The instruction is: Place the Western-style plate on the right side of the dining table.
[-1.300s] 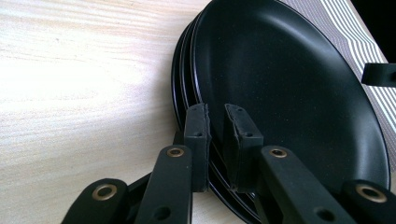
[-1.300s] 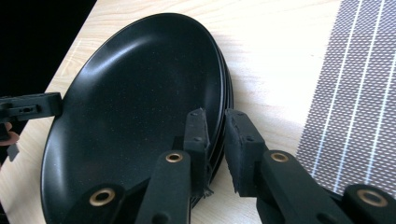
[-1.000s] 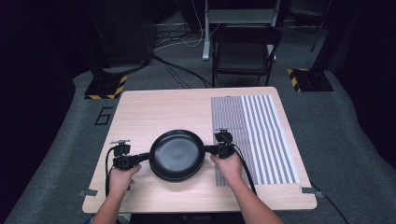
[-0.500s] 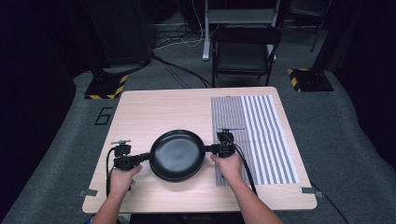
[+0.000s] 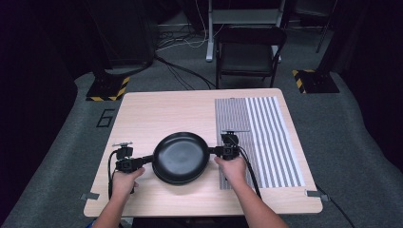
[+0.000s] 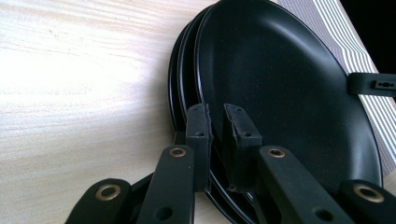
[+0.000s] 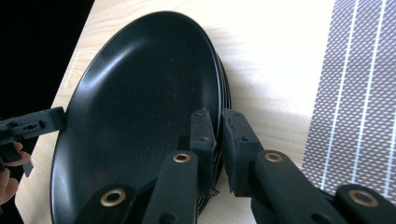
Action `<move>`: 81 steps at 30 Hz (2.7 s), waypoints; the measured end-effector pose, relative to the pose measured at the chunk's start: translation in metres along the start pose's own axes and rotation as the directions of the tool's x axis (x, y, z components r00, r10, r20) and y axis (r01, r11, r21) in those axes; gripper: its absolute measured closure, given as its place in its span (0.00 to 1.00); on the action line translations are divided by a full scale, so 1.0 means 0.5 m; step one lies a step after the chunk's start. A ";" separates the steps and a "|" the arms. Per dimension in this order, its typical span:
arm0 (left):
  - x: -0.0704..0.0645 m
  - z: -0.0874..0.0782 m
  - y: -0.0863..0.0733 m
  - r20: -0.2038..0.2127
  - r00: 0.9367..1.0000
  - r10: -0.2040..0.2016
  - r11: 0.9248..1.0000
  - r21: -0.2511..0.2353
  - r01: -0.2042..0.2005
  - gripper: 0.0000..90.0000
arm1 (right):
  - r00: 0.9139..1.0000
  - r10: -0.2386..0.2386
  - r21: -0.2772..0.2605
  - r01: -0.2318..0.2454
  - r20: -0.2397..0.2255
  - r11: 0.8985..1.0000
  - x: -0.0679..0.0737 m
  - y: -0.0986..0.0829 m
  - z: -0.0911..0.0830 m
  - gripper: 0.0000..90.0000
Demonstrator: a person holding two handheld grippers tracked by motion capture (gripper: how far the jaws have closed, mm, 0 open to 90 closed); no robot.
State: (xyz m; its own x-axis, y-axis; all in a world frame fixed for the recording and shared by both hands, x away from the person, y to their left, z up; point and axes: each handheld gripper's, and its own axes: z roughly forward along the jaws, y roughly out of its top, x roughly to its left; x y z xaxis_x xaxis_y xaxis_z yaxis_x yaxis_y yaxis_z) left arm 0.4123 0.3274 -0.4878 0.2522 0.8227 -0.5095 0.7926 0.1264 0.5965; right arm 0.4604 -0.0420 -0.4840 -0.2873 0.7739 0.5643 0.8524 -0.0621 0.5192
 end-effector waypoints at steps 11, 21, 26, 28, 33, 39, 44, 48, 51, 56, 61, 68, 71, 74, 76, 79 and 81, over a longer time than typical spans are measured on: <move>-0.012 0.005 0.002 -0.014 1.000 0.008 1.000 0.006 -0.008 0.91 | 0.980 -0.196 -0.021 0.197 0.037 0.980 0.065 -0.002 0.000 0.92; -0.004 0.000 0.001 0.024 1.000 -0.006 1.000 0.028 0.005 0.91 | 0.998 -0.051 0.028 0.050 0.029 0.998 0.000 0.014 -0.021 0.87; -0.001 -0.003 -0.003 0.040 0.999 -0.013 0.999 0.038 0.011 0.90 | 1.000 -0.020 0.068 0.021 -0.014 0.997 -0.005 0.008 -0.014 0.90; 0.000 -0.003 -0.003 0.046 0.999 -0.022 0.999 0.040 0.020 0.90 | 1.000 -0.016 0.072 0.017 -0.014 0.997 -0.005 0.006 -0.011 0.89; 0.004 -0.002 -0.005 0.058 0.997 -0.048 0.999 0.026 0.046 0.90 | 0.998 0.041 0.076 -0.038 -0.045 0.996 -0.016 0.006 -0.002 0.90; -0.003 0.003 -0.004 0.033 0.999 -0.037 0.999 0.014 0.037 0.91 | 0.994 0.096 0.073 -0.092 -0.055 0.993 -0.020 0.004 0.001 0.91; -0.002 0.005 -0.003 0.031 0.999 -0.036 0.999 0.011 0.035 0.91 | 0.992 0.111 0.074 -0.107 -0.059 0.991 -0.021 0.004 0.000 0.92; -0.004 0.014 0.000 0.042 0.998 -0.045 0.999 0.012 0.045 0.91 | 0.990 0.122 0.046 -0.120 -0.064 0.992 -0.026 0.007 -0.006 0.92; -0.008 0.020 0.002 0.040 0.998 -0.047 0.999 0.009 0.047 0.91 | 0.990 0.123 0.037 -0.121 -0.064 0.992 -0.028 0.010 -0.008 0.92; -0.010 0.033 0.007 0.050 0.997 -0.061 0.998 0.004 0.060 0.91 | 0.991 0.118 0.016 -0.117 -0.057 0.993 -0.032 0.023 -0.014 0.93; -0.012 0.040 0.009 0.059 0.995 -0.075 0.997 -0.005 0.076 0.91 | 0.992 0.115 -0.008 -0.116 -0.046 0.993 -0.035 0.035 -0.014 0.93; -0.014 0.038 0.008 0.050 0.997 -0.054 0.998 -0.009 0.054 0.92 | 0.997 0.069 -0.013 -0.070 -0.031 0.997 -0.030 0.005 -0.013 0.82; -0.015 0.037 0.007 0.050 0.997 -0.051 0.999 -0.010 0.052 0.92 | 0.997 0.067 -0.004 -0.067 -0.050 0.998 -0.026 -0.014 -0.013 0.85; -0.017 0.037 0.006 0.050 0.997 -0.058 0.998 -0.017 0.059 0.92 | 0.996 0.075 -0.006 -0.076 -0.044 0.997 -0.024 -0.017 -0.013 0.86; -0.018 0.036 0.004 0.048 0.997 -0.063 0.998 -0.022 0.064 0.92 | 0.995 0.088 -0.004 -0.089 -0.054 0.996 -0.028 -0.017 -0.012 0.87; -0.019 0.035 0.001 0.045 0.997 -0.061 0.998 -0.022 0.062 0.91 | 0.995 0.088 -0.010 -0.088 -0.048 0.996 -0.026 -0.018 -0.012 0.87; -0.019 0.034 -0.003 0.047 0.997 -0.066 0.997 -0.022 0.067 0.90 | 0.995 0.088 -0.013 -0.089 -0.054 0.996 -0.027 -0.020 -0.012 0.87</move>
State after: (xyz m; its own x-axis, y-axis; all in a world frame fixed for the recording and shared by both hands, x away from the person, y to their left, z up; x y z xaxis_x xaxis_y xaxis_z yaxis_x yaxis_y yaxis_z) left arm 0.4181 0.3100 -0.4941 0.2248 0.7858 -0.5762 0.7955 0.1935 0.5743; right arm 0.4533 -0.0558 -0.4929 -0.2342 0.7304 0.6416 0.8688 -0.1389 0.4752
